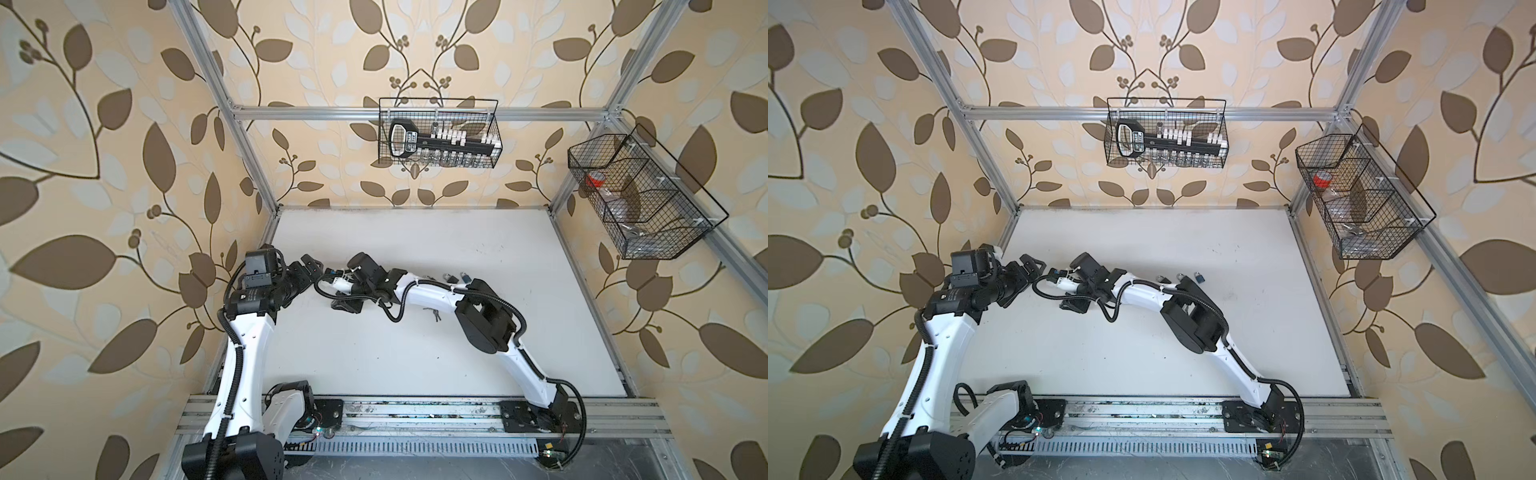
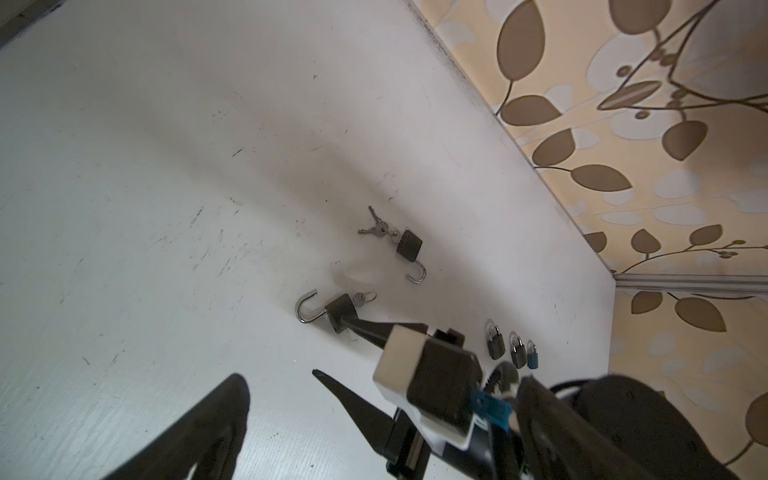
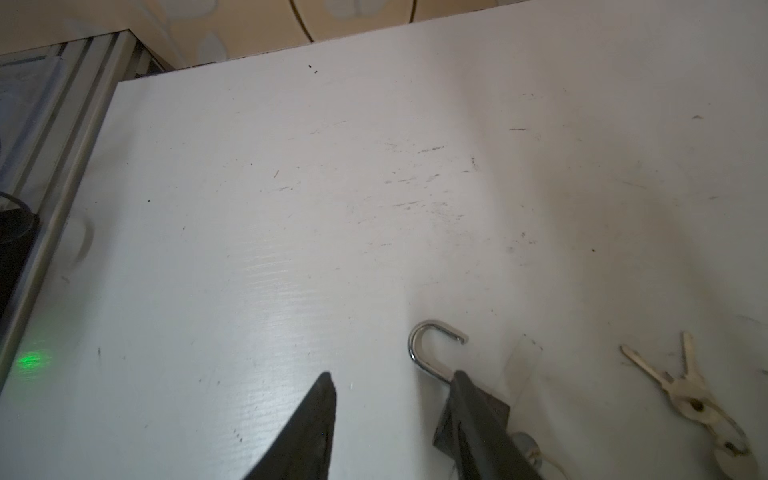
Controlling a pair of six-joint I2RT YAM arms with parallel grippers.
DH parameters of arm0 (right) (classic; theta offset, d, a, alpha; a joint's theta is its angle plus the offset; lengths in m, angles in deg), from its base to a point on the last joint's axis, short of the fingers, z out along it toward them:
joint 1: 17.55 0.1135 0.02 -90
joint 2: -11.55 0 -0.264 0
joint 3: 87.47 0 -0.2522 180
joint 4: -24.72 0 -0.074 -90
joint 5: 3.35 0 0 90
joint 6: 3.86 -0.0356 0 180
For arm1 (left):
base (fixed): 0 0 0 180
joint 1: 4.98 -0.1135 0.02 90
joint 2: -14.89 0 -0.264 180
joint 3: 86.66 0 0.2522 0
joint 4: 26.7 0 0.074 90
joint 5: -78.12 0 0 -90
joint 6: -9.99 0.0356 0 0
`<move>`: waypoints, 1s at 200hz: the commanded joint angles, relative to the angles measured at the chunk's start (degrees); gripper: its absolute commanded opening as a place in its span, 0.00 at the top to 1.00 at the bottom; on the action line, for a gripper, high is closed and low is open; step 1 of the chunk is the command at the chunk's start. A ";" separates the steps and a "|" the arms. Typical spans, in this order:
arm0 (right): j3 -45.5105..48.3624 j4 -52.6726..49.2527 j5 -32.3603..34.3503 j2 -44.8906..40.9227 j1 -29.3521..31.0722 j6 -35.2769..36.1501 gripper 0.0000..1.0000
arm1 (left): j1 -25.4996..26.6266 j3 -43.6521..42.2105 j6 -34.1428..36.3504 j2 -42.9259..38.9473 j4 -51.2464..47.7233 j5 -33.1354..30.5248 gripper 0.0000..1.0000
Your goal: Lock with the key
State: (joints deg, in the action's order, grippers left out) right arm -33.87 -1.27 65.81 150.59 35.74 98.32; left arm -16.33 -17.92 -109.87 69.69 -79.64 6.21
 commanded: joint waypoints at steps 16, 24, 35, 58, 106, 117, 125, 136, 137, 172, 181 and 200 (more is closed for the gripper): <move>-11.81 -8.03 -5.04 8.35 -1.18 -2.60 0.51 | -0.64 2.94 3.05 -3.01 -2.51 1.45 0.01; -13.35 -8.39 -5.04 9.39 -1.24 -3.24 0.50 | -0.62 2.94 3.28 -3.20 -2.74 1.34 0.01; -15.02 -8.81 -4.96 10.68 -1.36 -4.24 0.48 | -0.67 2.89 3.51 -3.32 -3.00 1.29 0.01; -17.71 -10.31 -4.44 12.68 -1.57 -5.11 0.42 | -0.61 2.52 3.67 -3.47 -3.11 1.60 0.01; -19.41 -15.33 -2.15 14.36 -1.73 -3.53 0.35 | -0.68 1.75 3.18 -3.25 -1.97 3.27 0.01; -19.27 -16.64 -1.55 14.12 -1.77 -2.61 0.35 | -0.63 1.45 2.98 -3.30 -1.63 3.45 0.01; -18.72 -17.48 -0.92 13.74 -1.82 -1.94 0.34 | -0.69 1.29 2.80 -3.14 -1.46 3.61 0.01; -17.48 -18.24 -0.52 12.85 -1.90 -1.00 0.34 | -0.63 1.13 2.71 -3.04 -1.34 3.88 0.01; -17.37 -18.30 -0.52 12.75 -1.89 -0.88 0.34 | -0.61 1.16 2.71 -3.04 -1.34 3.88 0.01; -12.46 -19.35 -0.37 9.17 -2.03 2.69 0.35 | -0.63 1.05 2.62 -3.04 -1.25 4.06 0.01; -11.61 -19.66 -0.62 8.63 -1.98 3.54 0.35 | -0.67 0.92 2.60 -3.07 -1.28 4.06 0.01; -9.98 -20.18 -0.89 7.57 -1.98 4.91 0.35 | -0.62 0.76 2.45 -3.12 -1.25 4.32 0.01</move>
State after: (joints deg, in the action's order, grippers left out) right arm -46.77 -15.89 64.34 159.97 33.91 99.96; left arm -16.33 -17.26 -107.82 66.92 -82.24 9.01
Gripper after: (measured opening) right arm 0.652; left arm 0.989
